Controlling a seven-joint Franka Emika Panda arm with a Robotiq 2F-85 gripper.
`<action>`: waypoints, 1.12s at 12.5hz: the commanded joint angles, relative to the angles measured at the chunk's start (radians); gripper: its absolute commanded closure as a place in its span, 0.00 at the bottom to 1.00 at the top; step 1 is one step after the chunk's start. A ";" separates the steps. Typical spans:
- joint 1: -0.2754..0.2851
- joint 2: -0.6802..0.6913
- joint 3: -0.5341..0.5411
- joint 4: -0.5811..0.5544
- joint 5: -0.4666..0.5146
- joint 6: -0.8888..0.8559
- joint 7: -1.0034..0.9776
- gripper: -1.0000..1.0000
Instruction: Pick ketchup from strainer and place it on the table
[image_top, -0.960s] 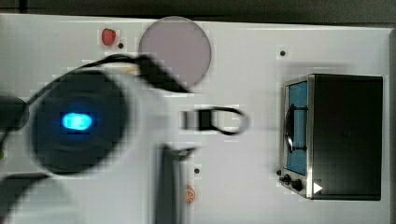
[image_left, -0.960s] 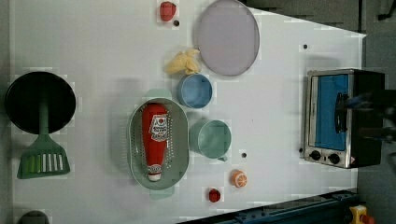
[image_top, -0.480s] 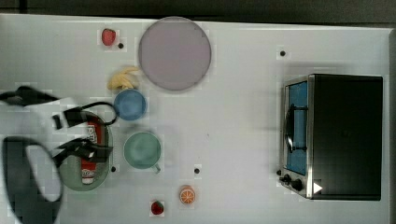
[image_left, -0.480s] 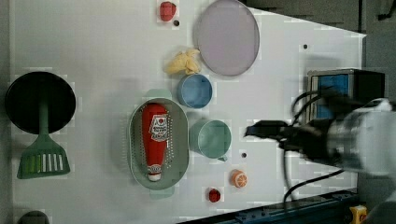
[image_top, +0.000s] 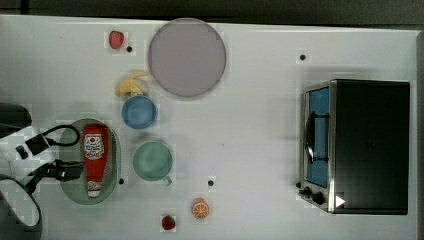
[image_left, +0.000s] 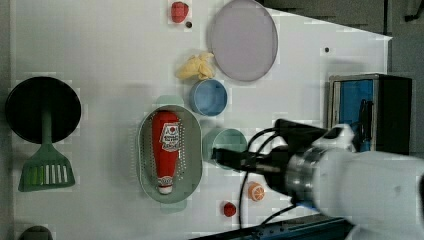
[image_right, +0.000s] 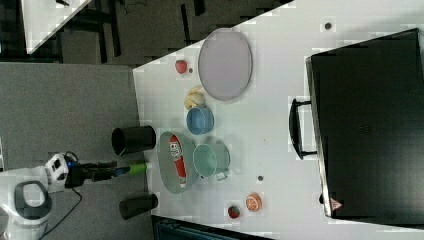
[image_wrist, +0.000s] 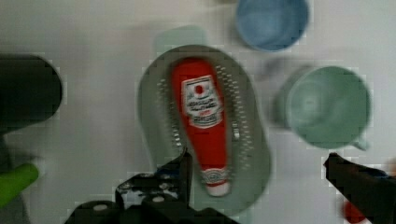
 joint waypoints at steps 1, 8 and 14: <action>-0.011 0.054 0.036 -0.115 -0.013 0.140 0.047 0.00; -0.010 0.292 0.028 -0.225 -0.238 0.492 0.078 0.00; 0.007 0.499 -0.022 -0.215 -0.409 0.648 0.190 0.00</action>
